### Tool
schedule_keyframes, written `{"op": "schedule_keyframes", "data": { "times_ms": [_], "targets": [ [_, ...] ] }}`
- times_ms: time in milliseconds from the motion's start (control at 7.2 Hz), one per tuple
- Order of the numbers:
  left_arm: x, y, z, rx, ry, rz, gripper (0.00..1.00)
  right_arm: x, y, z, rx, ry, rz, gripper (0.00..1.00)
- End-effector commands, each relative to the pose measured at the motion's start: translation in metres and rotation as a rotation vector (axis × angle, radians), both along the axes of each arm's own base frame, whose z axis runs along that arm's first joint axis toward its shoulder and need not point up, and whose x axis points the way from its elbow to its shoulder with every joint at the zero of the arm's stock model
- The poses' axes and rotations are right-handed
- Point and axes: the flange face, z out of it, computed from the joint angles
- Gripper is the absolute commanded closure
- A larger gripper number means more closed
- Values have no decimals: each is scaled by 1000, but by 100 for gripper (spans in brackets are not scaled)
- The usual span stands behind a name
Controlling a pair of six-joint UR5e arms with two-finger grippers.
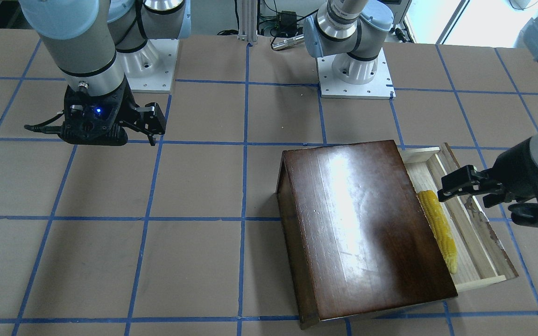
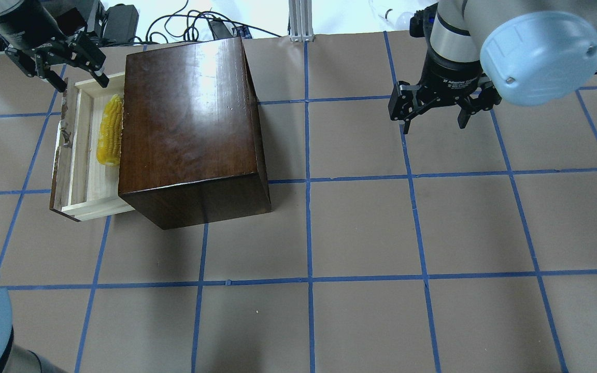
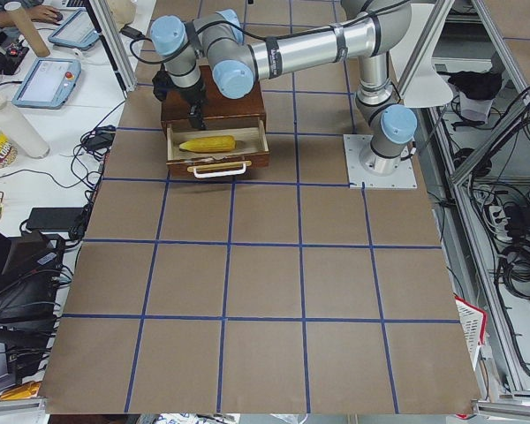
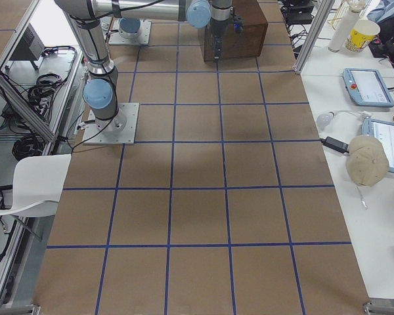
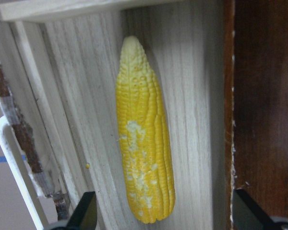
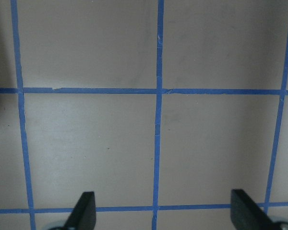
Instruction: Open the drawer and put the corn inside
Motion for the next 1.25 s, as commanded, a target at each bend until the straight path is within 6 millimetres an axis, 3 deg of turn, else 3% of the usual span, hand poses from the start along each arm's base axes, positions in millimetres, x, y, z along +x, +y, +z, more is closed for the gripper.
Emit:
{"op": "schedule_keyframes", "data": {
  "times_ms": [0,139,417,694,1111],
  "targets": [
    [-77,11,15,-20,-79,-70,0,0,0,0,0,-4,0,0],
    [-108,21,7,3,-81,-39,0,0,0,0,0,-3,0,0],
    [-143,52,-10,47,-87,-8,0,0,0,-1,2,-4,0,0],
    [-155,84,1,36,-86,-31,0,0,0,0,0,-3,0,0],
    [-155,115,9,5,-89,-34,0,0,0,0,0,-1,0,0]
  ]
}}
